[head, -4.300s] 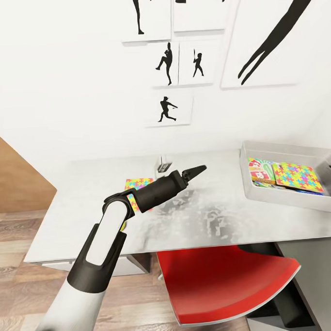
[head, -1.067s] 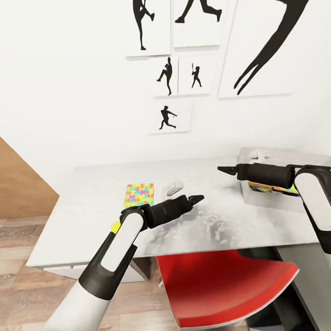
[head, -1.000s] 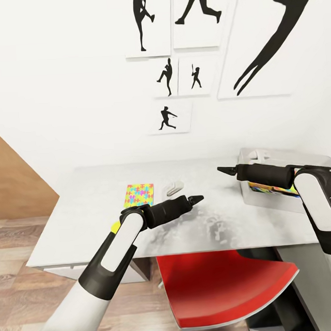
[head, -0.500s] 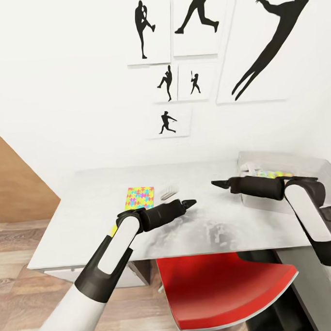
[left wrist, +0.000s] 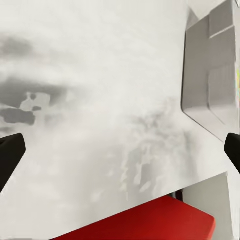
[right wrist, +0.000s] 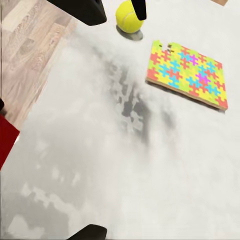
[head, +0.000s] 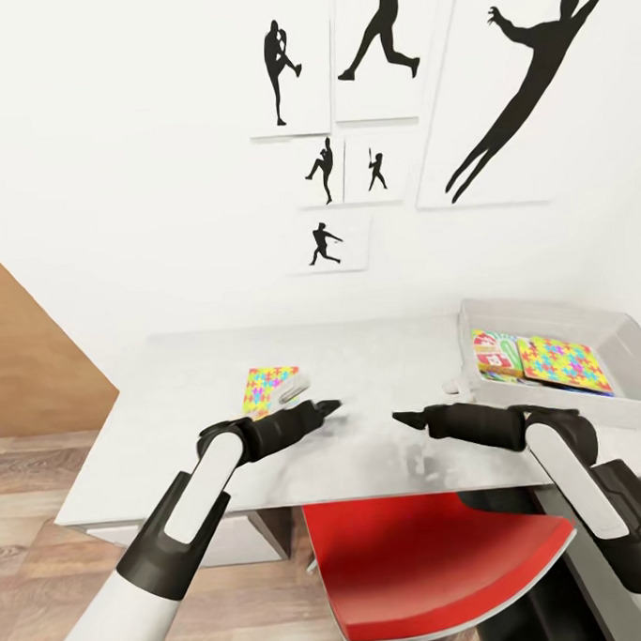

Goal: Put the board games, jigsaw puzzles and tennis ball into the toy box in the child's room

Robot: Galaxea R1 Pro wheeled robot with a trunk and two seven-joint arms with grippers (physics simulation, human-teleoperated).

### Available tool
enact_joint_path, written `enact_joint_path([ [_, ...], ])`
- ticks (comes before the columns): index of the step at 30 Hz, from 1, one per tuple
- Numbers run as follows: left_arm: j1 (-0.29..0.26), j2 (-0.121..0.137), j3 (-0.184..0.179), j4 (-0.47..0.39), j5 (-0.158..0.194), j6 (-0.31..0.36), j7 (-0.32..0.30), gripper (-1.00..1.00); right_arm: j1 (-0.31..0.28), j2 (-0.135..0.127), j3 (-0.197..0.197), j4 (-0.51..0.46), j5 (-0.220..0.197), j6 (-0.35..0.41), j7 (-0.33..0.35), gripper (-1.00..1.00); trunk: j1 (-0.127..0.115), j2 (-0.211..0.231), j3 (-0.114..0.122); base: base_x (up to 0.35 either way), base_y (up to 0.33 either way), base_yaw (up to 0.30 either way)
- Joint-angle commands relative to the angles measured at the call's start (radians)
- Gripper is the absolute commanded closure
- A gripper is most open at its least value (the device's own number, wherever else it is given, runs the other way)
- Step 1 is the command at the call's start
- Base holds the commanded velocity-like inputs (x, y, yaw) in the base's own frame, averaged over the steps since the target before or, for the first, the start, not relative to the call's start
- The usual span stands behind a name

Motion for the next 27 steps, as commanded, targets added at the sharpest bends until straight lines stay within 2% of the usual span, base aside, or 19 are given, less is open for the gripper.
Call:
enact_joint_path([
  [1,0.003,0.003,0.004,0.000,0.009,0.001,0.011,-1.00,0.015,0.000,0.014,0.000,0.011,-0.017,0.010,-1.00,0.001,-0.002,-0.001,0.000,0.000,0.000],
  [9,0.023,0.010,0.011,0.003,0.005,0.000,0.013,-1.00,0.055,0.001,0.076,0.000,0.012,-0.081,0.012,-1.00,0.001,-0.002,0.002,0.000,0.000,0.000],
  [12,0.013,0.027,0.028,0.001,0.015,0.010,0.015,-1.00,0.038,0.009,0.058,0.017,-0.002,-0.070,0.025,-1.00,0.001,-0.002,0.002,0.000,0.000,0.000],
  [16,0.013,0.027,0.051,0.001,0.015,0.010,0.015,-1.00,0.038,0.009,0.052,0.036,-0.002,-0.070,0.025,-1.00,0.001,-0.002,0.002,0.000,0.000,0.000],
  [27,0.013,0.027,0.051,0.001,0.015,0.010,0.015,-1.00,0.038,0.009,0.052,0.036,-0.002,-0.070,0.025,-1.00,0.001,-0.002,0.002,0.000,0.000,0.000],
])
